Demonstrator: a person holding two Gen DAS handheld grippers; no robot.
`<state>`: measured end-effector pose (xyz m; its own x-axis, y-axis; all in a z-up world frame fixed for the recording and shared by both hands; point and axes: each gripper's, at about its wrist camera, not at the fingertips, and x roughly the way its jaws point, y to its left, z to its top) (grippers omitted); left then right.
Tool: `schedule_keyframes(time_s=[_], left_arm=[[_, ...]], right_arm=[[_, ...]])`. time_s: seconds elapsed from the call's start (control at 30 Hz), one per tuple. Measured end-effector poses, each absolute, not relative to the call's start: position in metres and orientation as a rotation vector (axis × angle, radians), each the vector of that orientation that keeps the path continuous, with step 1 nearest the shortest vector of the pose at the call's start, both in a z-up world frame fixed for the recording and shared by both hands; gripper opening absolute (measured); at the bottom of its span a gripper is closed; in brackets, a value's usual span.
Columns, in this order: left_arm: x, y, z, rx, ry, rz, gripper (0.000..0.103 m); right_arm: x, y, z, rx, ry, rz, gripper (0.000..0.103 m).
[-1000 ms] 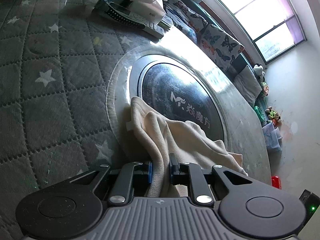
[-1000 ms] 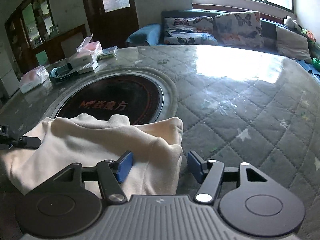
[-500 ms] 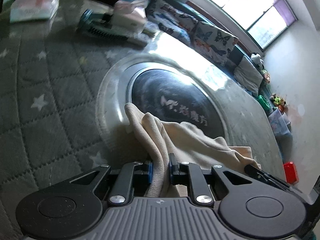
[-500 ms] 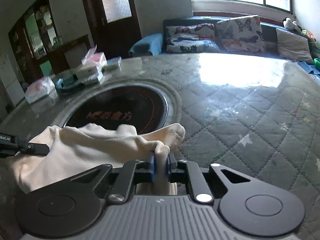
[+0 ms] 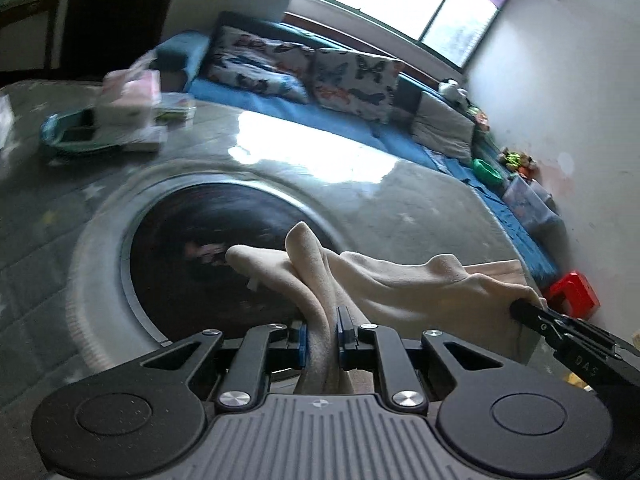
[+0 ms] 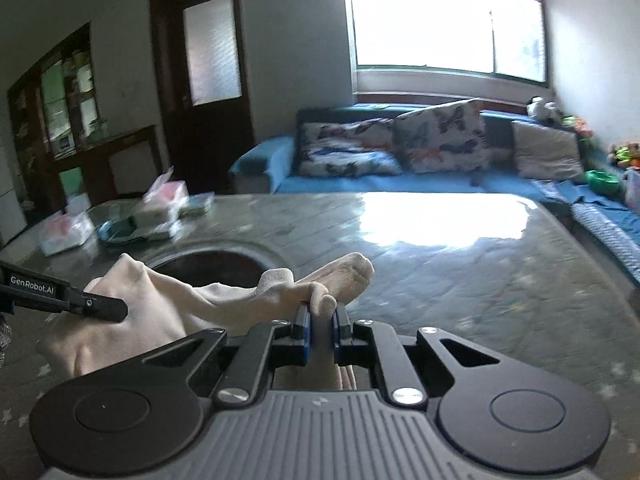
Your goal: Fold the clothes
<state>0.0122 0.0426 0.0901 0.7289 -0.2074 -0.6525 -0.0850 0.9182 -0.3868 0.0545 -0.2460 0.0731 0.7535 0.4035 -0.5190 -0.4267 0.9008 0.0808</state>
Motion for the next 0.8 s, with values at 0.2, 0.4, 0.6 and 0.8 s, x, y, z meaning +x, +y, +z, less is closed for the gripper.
schedule_keyframes(time_s=[0.2, 0.4, 0.6, 0.8], left_arm=[[0.04, 0.004, 0.095, -0.352, 0.763, -0.105, 0.015], [0.062, -0.023, 0.093, -0.303, 0.776, -0.132, 0.015], [0.078, -0.042, 0.089, -0.262, 0.788, -0.151, 0.015], [0.088, -0.058, 0.085, -0.231, 0.791, -0.168, 0.015]], right_arm=[[0.062, -0.277, 0.076, -0.037, 0.547, 0.375, 0.009], [0.072, -0.307, 0.074, -0.03, 0.55, 0.302, 0.009], [0.084, -0.321, 0.069, -0.029, 0.561, 0.261, 0.009], [0.091, -0.332, 0.066, -0.028, 0.568, 0.226, 0.009]])
